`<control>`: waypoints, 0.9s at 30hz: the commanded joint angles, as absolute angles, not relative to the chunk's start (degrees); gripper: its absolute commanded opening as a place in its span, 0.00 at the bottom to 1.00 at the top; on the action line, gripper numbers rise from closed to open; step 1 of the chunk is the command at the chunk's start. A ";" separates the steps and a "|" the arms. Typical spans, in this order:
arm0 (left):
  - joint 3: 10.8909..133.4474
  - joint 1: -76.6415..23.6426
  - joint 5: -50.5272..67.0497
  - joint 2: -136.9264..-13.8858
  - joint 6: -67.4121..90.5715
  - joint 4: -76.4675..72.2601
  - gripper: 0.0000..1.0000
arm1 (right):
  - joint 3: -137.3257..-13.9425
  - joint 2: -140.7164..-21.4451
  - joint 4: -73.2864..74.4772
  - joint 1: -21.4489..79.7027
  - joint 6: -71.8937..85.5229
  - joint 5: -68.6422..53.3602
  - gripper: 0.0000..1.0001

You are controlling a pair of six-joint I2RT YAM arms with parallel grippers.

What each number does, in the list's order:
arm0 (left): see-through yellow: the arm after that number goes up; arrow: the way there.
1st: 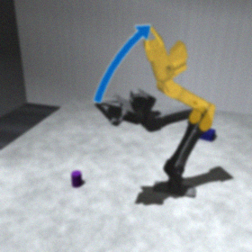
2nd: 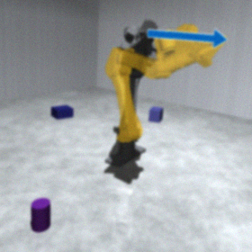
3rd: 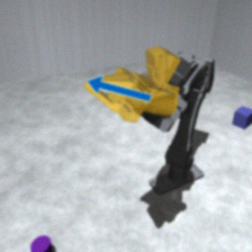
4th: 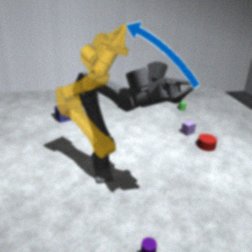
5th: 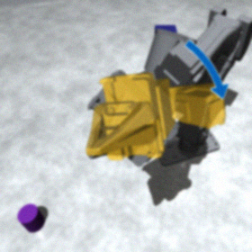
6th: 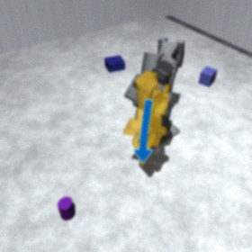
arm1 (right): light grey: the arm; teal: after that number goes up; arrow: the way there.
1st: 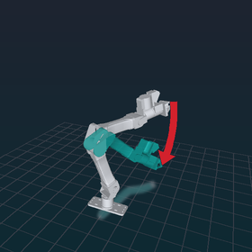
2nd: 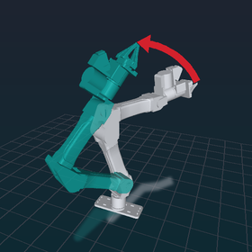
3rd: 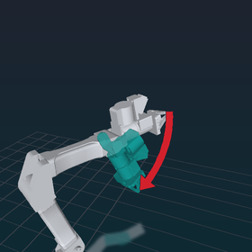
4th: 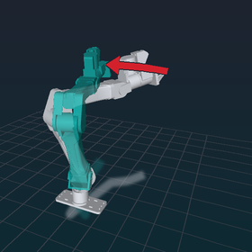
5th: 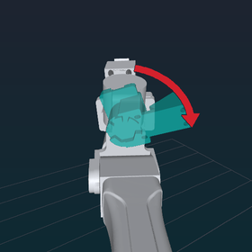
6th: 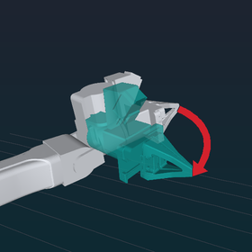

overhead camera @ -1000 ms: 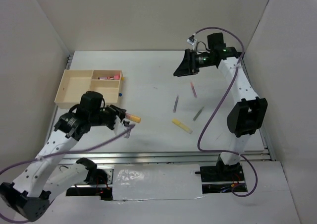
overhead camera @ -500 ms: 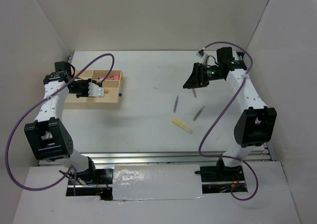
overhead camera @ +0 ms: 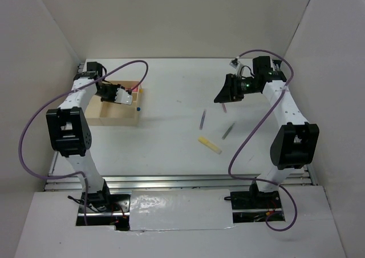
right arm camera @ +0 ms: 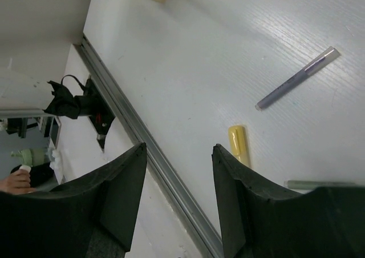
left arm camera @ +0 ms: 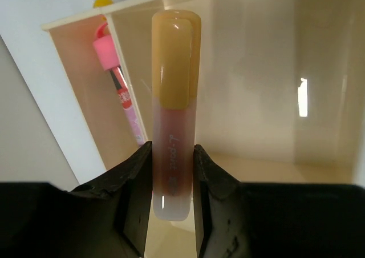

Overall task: Sort the stationery into containers
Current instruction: Place the stationery into the container

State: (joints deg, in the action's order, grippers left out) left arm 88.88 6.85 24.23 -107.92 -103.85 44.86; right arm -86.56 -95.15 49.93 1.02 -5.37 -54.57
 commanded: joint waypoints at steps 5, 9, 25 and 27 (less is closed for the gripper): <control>95.45 4.31 22.94 -115.22 -97.48 44.03 0.06 | -86.13 -95.80 49.66 -1.39 -6.86 -55.72 0.57; 96.77 3.87 22.50 -116.89 -95.81 45.96 0.06 | -86.66 -96.85 50.36 -2.72 -6.59 -57.56 0.57; 93.87 3.52 20.65 -117.59 -86.76 44.30 0.15 | -86.13 -97.21 50.45 -3.87 -7.29 -57.32 0.57; 93.78 3.43 20.65 -118.12 -86.40 44.03 0.22 | -86.13 -96.77 50.80 -3.43 -8.26 -55.21 0.57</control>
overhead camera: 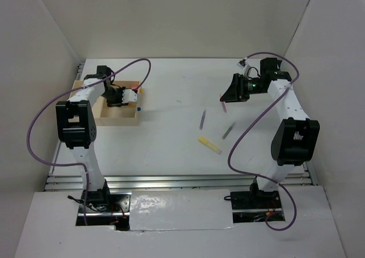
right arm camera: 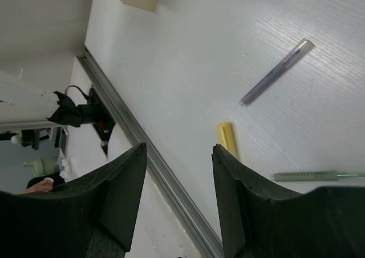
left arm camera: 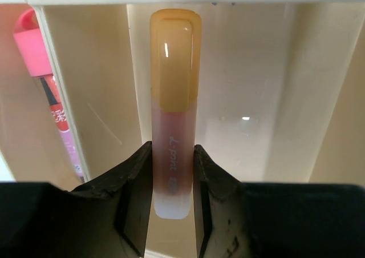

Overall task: Sort the stationery into containers
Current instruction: Place the stationery into the container, then grab a piece of stationery with the right arm

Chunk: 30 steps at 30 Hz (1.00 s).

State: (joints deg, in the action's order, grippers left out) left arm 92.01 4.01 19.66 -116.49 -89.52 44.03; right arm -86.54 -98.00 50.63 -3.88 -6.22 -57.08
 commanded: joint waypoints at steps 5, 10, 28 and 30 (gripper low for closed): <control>93.95 3.25 20.22 -119.79 -84.03 42.62 0.31 | -86.13 -96.59 52.29 -1.94 -10.72 -49.75 0.57; 95.45 3.60 19.69 -121.20 -83.58 42.45 0.35 | -86.40 -96.94 53.08 -1.41 -11.16 -48.96 0.58; 98.98 4.92 34.33 -104.87 -74.56 46.15 0.71 | -77.79 -96.59 49.75 13.78 -15.91 -24.98 0.56; 96.43 4.83 37.43 -99.53 -71.65 42.48 0.72 | -75.60 -97.46 48.70 17.39 -16.17 -21.91 0.55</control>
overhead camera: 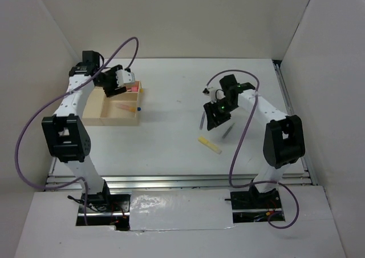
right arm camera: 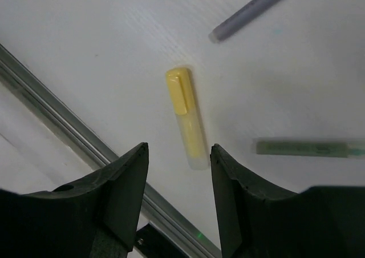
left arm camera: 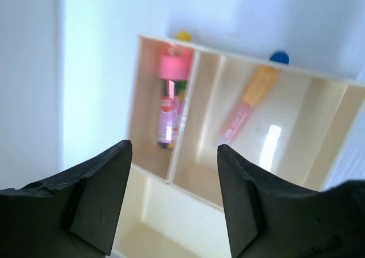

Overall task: Sort the stationery into containers
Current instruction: Grab a piece of stationery with the right arm

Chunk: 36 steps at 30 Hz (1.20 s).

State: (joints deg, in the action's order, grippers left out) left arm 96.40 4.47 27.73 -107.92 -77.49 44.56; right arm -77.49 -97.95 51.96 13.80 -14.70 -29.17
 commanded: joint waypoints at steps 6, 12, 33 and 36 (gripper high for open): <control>84.04 2.64 42.62 -86.32 -61.80 34.02 0.77 | -72.78 -101.42 47.37 23.28 -16.61 -17.14 0.55; 76.47 1.41 45.17 -78.32 -55.29 31.91 0.79 | -70.32 -104.23 46.58 27.41 -16.70 -11.78 0.57; 57.93 -2.08 53.43 -60.84 -17.54 15.94 0.73 | -79.80 -101.88 43.17 27.43 -6.35 -31.25 0.00; 52.22 -8.66 48.62 -56.10 2.15 2.17 0.74 | -80.16 -94.95 34.13 24.26 7.04 -38.03 0.00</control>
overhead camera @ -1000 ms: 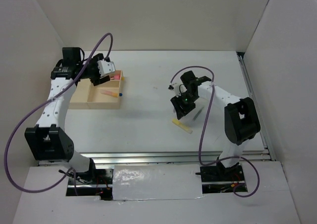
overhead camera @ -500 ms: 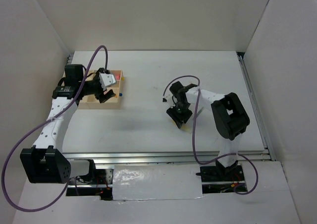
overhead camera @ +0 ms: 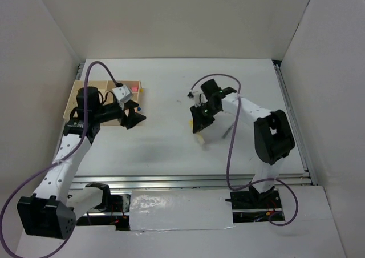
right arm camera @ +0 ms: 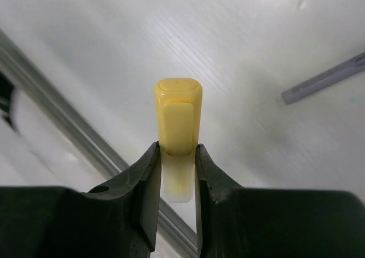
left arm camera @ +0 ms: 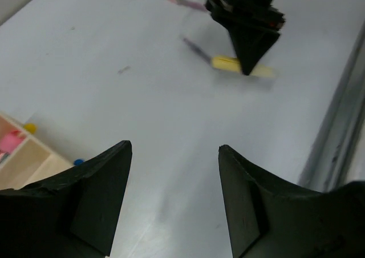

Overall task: Sort the stationery into containers
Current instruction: Grab a piece of stationery with the right arm, then pass the stationery from the right arm to the left

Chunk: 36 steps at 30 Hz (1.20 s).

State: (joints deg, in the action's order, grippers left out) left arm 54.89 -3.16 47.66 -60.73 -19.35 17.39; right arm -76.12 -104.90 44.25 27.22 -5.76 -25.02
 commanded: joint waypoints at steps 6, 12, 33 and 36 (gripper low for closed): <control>55.18 -24.67 30.25 -59.48 10.81 1.99 0.73 | -75.34 -86.93 16.81 24.34 27.91 -36.40 0.00; 59.67 -29.79 23.48 -65.38 16.60 0.62 0.71 | -75.23 -84.64 13.27 26.28 35.76 -31.38 0.00; 64.95 -32.52 19.60 -75.14 20.30 1.05 0.67 | -77.17 -83.41 15.91 31.29 36.39 -28.30 0.00; 65.92 -31.47 20.12 -76.46 21.35 1.67 0.57 | -77.61 -83.41 16.35 31.90 36.04 -27.95 0.00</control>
State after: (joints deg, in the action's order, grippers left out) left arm 63.22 -32.25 20.21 -75.83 19.70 3.40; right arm -75.33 -84.93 17.17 31.14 36.36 -29.08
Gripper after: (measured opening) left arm 0.580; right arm 0.320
